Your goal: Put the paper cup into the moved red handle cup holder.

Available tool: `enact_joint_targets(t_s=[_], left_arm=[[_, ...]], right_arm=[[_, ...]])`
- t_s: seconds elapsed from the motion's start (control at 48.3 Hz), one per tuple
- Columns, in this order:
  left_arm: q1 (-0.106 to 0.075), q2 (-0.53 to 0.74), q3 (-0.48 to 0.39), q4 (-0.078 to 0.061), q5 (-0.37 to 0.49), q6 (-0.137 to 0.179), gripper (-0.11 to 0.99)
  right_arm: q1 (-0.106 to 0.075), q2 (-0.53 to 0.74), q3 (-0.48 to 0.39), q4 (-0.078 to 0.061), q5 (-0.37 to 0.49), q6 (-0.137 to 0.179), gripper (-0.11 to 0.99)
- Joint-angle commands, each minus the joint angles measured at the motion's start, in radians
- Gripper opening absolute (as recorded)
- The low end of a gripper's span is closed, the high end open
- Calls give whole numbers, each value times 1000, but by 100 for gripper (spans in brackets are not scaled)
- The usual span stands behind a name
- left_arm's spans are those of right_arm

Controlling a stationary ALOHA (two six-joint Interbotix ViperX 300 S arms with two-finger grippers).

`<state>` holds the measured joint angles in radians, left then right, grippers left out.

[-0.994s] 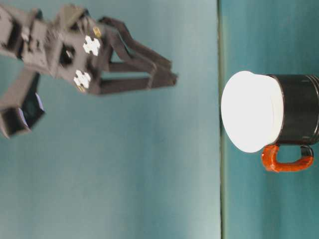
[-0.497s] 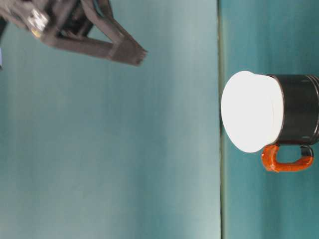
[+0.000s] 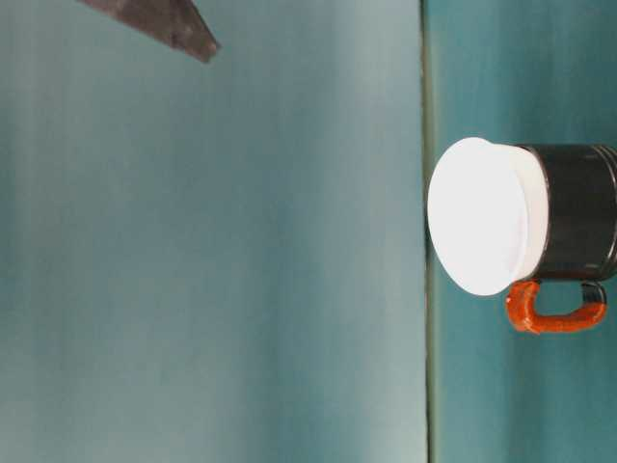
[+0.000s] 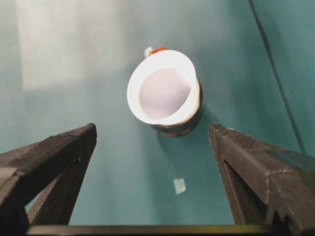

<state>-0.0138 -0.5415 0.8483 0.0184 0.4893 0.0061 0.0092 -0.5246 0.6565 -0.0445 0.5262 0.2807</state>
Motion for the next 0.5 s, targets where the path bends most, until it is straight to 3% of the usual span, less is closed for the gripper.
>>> enact_joint_targets(t_s=[0.0,0.476], left_arm=[[0,-8,-15,3,-5,3,89],[0,-8,-12,3,-5,3,89]], right_arm=[[6,-81,-3,-2,-15,-14,85],[11,-83,17,-3,-32,-12,85]])
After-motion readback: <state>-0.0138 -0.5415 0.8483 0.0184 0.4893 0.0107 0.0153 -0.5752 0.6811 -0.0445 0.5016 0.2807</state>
